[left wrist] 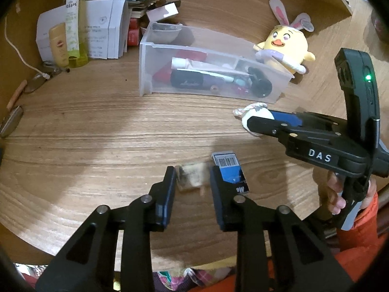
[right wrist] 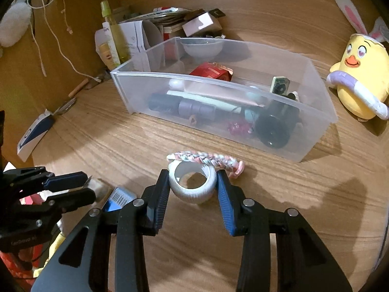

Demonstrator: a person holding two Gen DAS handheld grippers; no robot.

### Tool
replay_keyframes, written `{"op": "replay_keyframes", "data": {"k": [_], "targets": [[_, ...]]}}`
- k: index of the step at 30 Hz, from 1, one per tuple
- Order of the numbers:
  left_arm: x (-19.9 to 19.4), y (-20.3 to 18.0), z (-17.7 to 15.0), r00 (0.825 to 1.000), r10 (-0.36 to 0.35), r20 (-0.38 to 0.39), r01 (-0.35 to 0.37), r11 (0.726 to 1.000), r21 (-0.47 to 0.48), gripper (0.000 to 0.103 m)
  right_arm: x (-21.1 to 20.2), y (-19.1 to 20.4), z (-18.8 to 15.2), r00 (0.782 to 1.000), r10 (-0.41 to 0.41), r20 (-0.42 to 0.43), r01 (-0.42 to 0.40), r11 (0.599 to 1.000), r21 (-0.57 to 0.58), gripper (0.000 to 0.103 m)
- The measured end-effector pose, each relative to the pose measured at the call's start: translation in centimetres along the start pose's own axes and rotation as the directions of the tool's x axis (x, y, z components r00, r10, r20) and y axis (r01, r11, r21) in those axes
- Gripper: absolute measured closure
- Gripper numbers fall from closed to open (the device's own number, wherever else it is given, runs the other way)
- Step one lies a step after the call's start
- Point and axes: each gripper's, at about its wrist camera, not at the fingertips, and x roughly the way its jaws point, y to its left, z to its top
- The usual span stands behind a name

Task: Organize objects
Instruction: 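Grasp the tan box with the left tool while the right tool lifts the tape roll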

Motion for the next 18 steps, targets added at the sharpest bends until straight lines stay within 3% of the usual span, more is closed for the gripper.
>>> {"op": "replay_keyframes", "data": {"k": [7, 11, 13, 18], "targets": [[0.4, -0.6, -0.4, 1.000, 0.014, -0.007, -0.013, 1.000, 0.022, 0.052, -1.0, 0.5, -1.2, 1.000, 0.025, -0.001, -0.025, 1.000, -0.008, 0.068], [0.8, -1.0, -0.4, 0.999, 0.036, 0.012, -0.037, 0.999, 0.041, 0.053, -1.5, 0.4, -1.9, 0.999, 0.044, -0.014, -0.045, 0.999, -0.009, 0.068], [0.9, -1.0, -0.3, 0.999, 0.042, 0.019, -0.043, 0.998, 0.044, 0.062, -1.7, 0.3, -2.3, 0.998, 0.051, -0.026, -0.051, 0.999, -0.009, 0.068], [0.9, -0.3, 0.0, 0.999, 0.031, 0.019, -0.031, 0.999, 0.016, 0.062, -2.3, -0.5, -3.3, 0.998, 0.026, -0.049, -0.027, 1.000, -0.005, 0.068]]}}
